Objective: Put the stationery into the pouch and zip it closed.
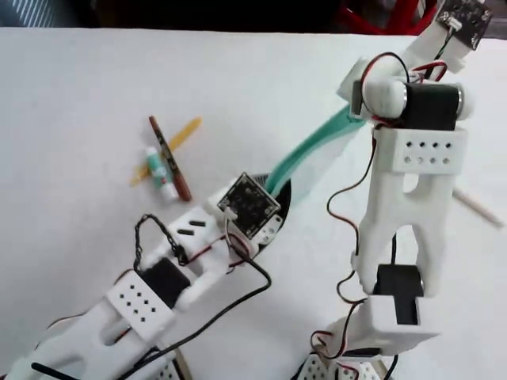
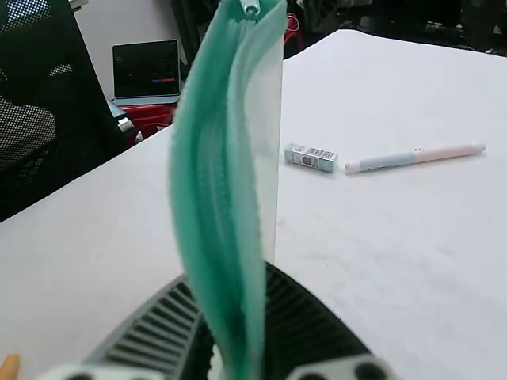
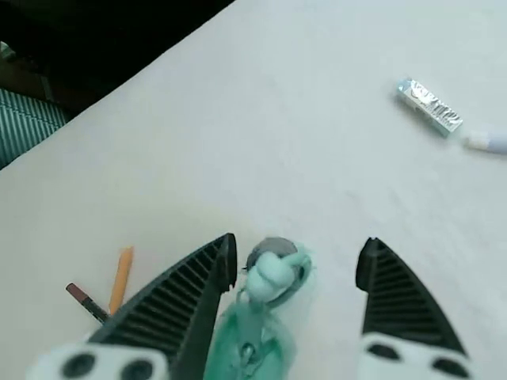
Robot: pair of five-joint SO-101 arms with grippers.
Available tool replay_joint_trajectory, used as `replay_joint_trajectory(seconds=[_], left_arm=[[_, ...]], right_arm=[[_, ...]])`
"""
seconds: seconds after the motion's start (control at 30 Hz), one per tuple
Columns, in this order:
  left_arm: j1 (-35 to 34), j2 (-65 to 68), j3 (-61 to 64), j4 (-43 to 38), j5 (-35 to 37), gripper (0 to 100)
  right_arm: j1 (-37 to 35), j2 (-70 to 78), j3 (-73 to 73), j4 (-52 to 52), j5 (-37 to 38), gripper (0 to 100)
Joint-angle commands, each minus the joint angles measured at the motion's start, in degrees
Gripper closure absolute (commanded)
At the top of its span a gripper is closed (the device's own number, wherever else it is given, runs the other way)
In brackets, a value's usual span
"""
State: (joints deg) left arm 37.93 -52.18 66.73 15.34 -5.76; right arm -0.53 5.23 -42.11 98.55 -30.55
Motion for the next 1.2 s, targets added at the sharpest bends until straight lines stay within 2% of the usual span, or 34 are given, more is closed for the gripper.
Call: replay_joint_trajectory(seconds=[0.0,0.13,0.2,0.33,0.43,0.53,0.6,0.77,1.0,1.17], left_arm=[[-0.48,-0.31,0.18,-0.88,0.44,98],[-0.48,-0.31,0.18,-0.88,0.44,98],[-0.48,-0.31,0.18,-0.88,0.44,98],[-0.57,-0.66,0.09,-0.88,0.70,97],[-0.57,-0.66,0.09,-0.88,1.23,88],[-0.57,-0.40,0.00,-0.88,10.11,78],[-0.48,-0.31,-0.26,-1.05,14.15,76],[-0.22,2.95,-0.18,-8.62,9.32,82],[-0.48,22.99,-2.90,-25.14,8.88,95],[-0.57,28.79,-5.98,-26.02,8.88,98]], right_arm=[[0.75,0.57,-1.32,-0.57,-0.53,78.0],[0.84,0.48,-1.67,-0.57,1.14,99.7],[0.66,-0.40,-2.29,-0.48,3.78,94.9],[0.66,-4.26,-2.81,-0.48,4.92,97.9],[0.57,-6.20,-2.11,-0.48,4.92,98.1],[0.48,-6.29,0.18,-0.48,4.92,98.1],[0.40,-6.29,2.46,-0.75,4.92,98.1],[0.40,-6.81,3.52,-0.84,4.92,98.1],[0.40,-6.37,3.52,-0.84,4.92,98.1],[0.66,-6.29,3.87,-1.54,5.01,98.1]])
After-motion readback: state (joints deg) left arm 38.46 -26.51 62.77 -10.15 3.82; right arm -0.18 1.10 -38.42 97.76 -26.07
